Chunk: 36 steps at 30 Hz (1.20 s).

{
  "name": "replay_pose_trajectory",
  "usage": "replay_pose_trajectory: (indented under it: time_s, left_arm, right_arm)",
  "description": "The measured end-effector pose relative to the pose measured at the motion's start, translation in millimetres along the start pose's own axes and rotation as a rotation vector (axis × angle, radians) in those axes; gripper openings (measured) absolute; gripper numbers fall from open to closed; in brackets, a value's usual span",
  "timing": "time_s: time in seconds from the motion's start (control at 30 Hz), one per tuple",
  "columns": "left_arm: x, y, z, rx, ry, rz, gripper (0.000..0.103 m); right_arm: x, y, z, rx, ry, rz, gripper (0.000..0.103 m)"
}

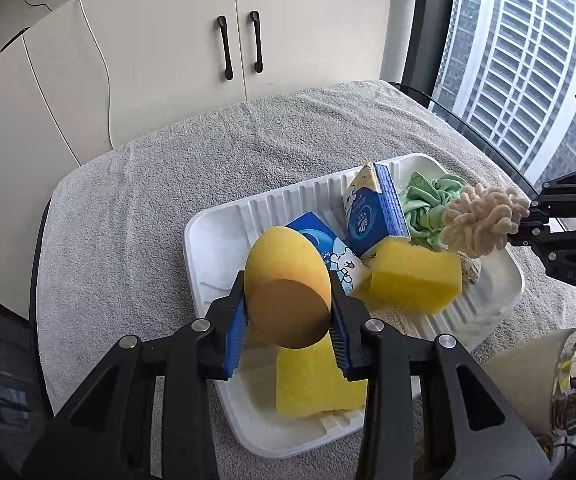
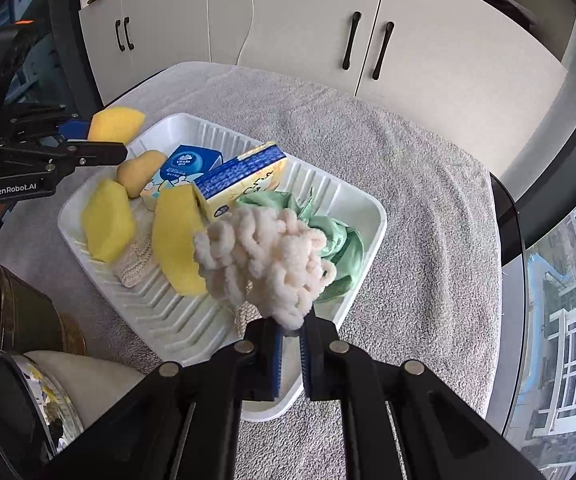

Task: Organize soft objects
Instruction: 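Release the egg sponge from the left tool while the right tool releases the rope toy in the tray, then withdraw both open tools from the tray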

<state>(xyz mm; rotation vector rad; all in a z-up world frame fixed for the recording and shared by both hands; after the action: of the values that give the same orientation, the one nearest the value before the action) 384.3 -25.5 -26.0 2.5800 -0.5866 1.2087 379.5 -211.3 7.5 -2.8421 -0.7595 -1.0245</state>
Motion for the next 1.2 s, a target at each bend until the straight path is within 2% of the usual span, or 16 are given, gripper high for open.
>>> replay_pose_trajectory:
  time_s: [0.53,0.57,0.63,0.9,1.03,1.07,1.13,1.2]
  left_arm:
    - [-13,0,22,-0.011,-0.04,-0.029,0.038]
    - [-13,-2,21,-0.008,-0.041,-0.034,0.04]
    - [-14,-3,21,-0.005,-0.041,-0.043,0.053]
    - [-14,-4,16,0.013,-0.033,-0.052,0.064]
    - [-8,-8,6,0.008,0.011,-0.067,0.077]
    - [-7,-9,3,0.01,0.021,-0.075,0.079]
    - [-5,-11,-3,0.018,0.036,-0.089,0.089]
    - [-4,-12,-10,0.022,0.048,-0.101,0.092]
  right_arm:
    - [-8,0,26,0.033,-0.013,0.022,0.011]
    - [-8,1,25,0.035,-0.012,0.026,0.014]
    - [-7,1,24,0.028,-0.003,0.029,0.024]
    - [-5,3,15,-0.011,0.021,0.024,0.048]
    - [-5,5,2,-0.03,0.046,0.021,0.063]
    - [-4,6,-2,-0.037,0.053,0.022,0.064]
    - [-5,9,-8,-0.042,0.062,0.031,0.068]
    - [-6,12,-14,-0.049,0.068,0.038,0.07]
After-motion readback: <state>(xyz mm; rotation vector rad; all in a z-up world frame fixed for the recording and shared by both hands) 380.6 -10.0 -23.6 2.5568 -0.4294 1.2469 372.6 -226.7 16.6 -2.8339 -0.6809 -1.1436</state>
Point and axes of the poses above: each gripper's, at about its wrist camera, not at the fingertips, and z roughly the way its jaws point, y to its right, x to its top, the point moved 4 cm from there along z, roughly the way its jaws point, and after that the axes turned 12 degrees about y, right-handed, at the moved point
